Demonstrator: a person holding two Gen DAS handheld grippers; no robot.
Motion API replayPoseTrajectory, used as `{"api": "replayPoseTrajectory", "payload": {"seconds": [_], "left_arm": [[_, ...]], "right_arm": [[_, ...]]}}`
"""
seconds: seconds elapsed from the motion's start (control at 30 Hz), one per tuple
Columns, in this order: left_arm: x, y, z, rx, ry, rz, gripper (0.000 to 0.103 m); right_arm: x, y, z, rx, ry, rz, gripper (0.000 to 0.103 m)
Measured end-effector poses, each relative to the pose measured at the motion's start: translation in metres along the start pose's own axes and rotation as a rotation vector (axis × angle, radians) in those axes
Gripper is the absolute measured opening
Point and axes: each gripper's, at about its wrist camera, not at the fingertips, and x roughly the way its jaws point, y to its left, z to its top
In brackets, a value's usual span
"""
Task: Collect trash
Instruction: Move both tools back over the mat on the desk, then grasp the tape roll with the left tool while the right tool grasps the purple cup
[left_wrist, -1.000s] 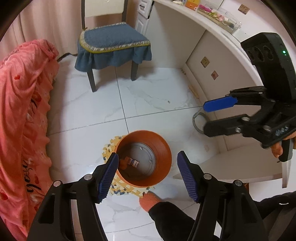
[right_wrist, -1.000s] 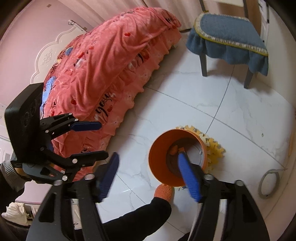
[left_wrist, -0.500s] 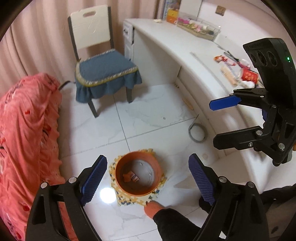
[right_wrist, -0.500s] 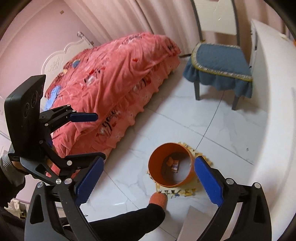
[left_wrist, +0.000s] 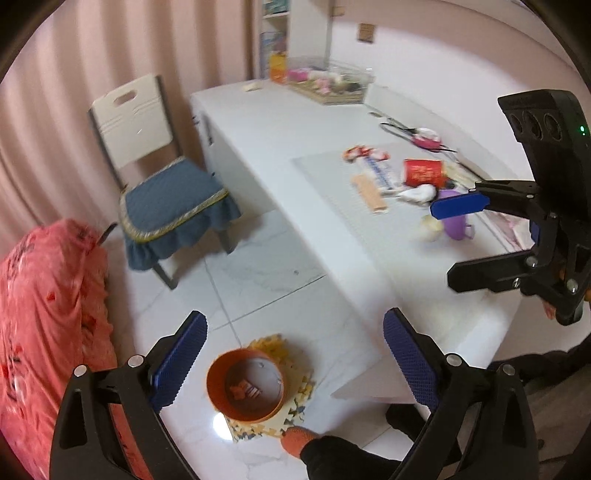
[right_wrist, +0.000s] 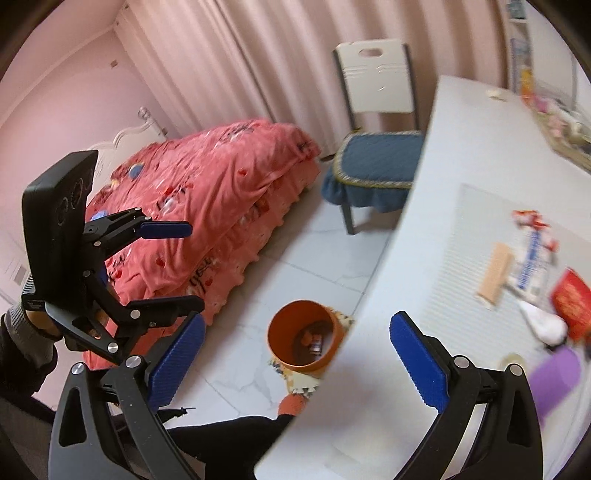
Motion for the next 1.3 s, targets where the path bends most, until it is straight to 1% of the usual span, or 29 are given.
{"api": "replayPoseTrajectory", "payload": {"seconds": [0.23, 0.43, 0.63, 0.83, 0.97, 1.03, 1.17, 1.3], "left_arm": [[-0.002, -0.046, 0.028, 0.096, -0.03, -0.04, 0.095], [0.008, -0.085, 0.051, 0.178, -0.04, -0.094, 0.095], [0.021, -0.114, 0.069, 0.241, -0.029, -0.153, 0.095], [0.043, -0.137, 0.08, 0.295, 0.009, -0.202, 0.095], [0.059, -0.15, 0.084, 0.323, 0.032, -0.241, 0.095], [0.07, -0.156, 0.087, 0.336, 0.045, -0.258, 0.095], [0.093, -0.164, 0.091, 0.352, 0.075, -0.287, 0.095], [0.121, -0.169, 0.094, 0.373, 0.097, -0.329, 0.095]], "right_arm": [[-0.065, -0.041, -0.024, 0.075, -0.086, -0.088, 0.098], [-0.104, -0.073, -0.047, 0.143, -0.135, -0.166, 0.098], [-0.125, -0.103, -0.063, 0.219, -0.149, -0.221, 0.098], [-0.131, -0.123, -0.079, 0.269, -0.133, -0.265, 0.098], [-0.126, -0.141, -0.087, 0.315, -0.12, -0.274, 0.098], [-0.121, -0.153, -0.09, 0.332, -0.108, -0.289, 0.098], [-0.107, -0.171, -0.092, 0.35, -0.083, -0.282, 0.098], [-0.088, -0.186, -0.091, 0.319, -0.066, -0.267, 0.098]]}}
